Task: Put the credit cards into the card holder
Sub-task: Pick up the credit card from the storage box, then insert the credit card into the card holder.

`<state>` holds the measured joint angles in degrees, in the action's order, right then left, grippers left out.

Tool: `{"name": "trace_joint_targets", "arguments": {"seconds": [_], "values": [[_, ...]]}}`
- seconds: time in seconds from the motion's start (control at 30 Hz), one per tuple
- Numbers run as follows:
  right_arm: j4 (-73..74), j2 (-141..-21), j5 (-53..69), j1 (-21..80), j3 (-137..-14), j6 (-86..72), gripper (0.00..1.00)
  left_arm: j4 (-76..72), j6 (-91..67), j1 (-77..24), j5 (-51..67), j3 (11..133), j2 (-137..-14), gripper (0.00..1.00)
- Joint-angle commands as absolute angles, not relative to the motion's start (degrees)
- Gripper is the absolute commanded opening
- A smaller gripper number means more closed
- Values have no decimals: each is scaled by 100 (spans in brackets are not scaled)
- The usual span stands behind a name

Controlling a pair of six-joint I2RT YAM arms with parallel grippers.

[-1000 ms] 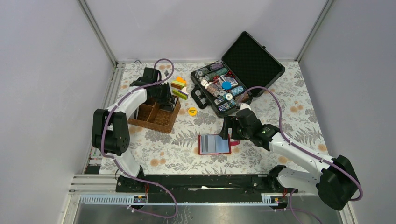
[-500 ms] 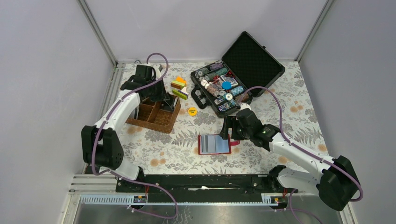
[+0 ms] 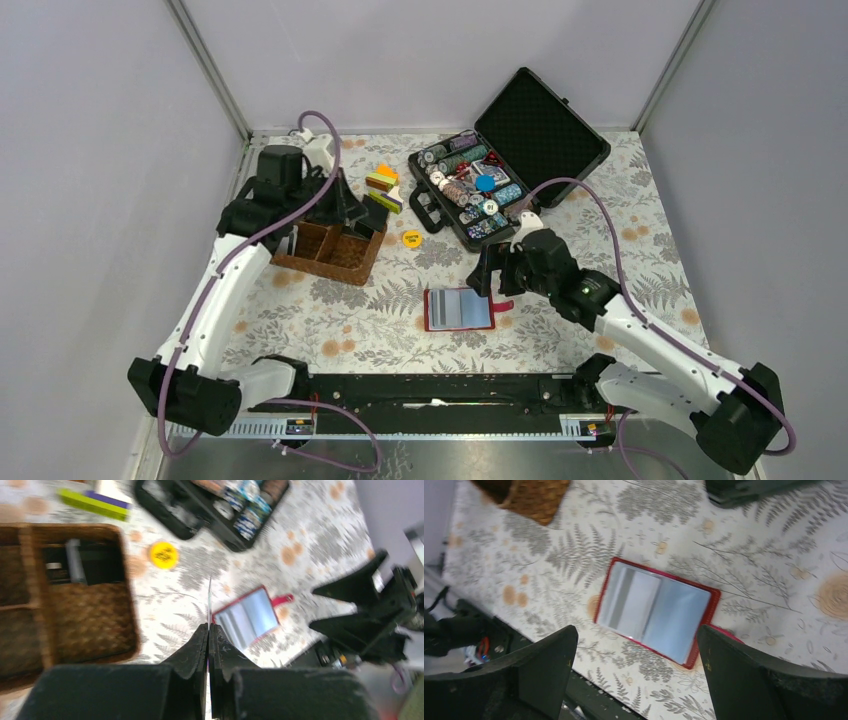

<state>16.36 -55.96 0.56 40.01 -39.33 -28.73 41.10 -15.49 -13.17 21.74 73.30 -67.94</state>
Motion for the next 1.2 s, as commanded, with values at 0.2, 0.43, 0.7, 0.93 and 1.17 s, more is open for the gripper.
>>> {"name": "trace_joint_targets", "arguments": {"seconds": [0.2,0.43,0.7,0.93,1.17], "values": [[240,-5193,3068,3958,-4201,-2547,99,3332,-1678,-2808,4511,6148,-6361,0],[-216,-5271,4141,3959,-4245,-2769,98,2630,-1954,-3560,5364,5722,-6278,0],[-807,-5691,5255,3965,-4025,-3189,61,1966,-2277,-3863,5439,5507,-6294,0],[-812,-5560,4887,3970,-3774,-3349,0,1456,-2673,-3952,4992,5256,-6293,23],[648,-5471,1398,3963,-3274,-3550,0,1013,-3952,-3955,2172,4194,-6221,89]]}}
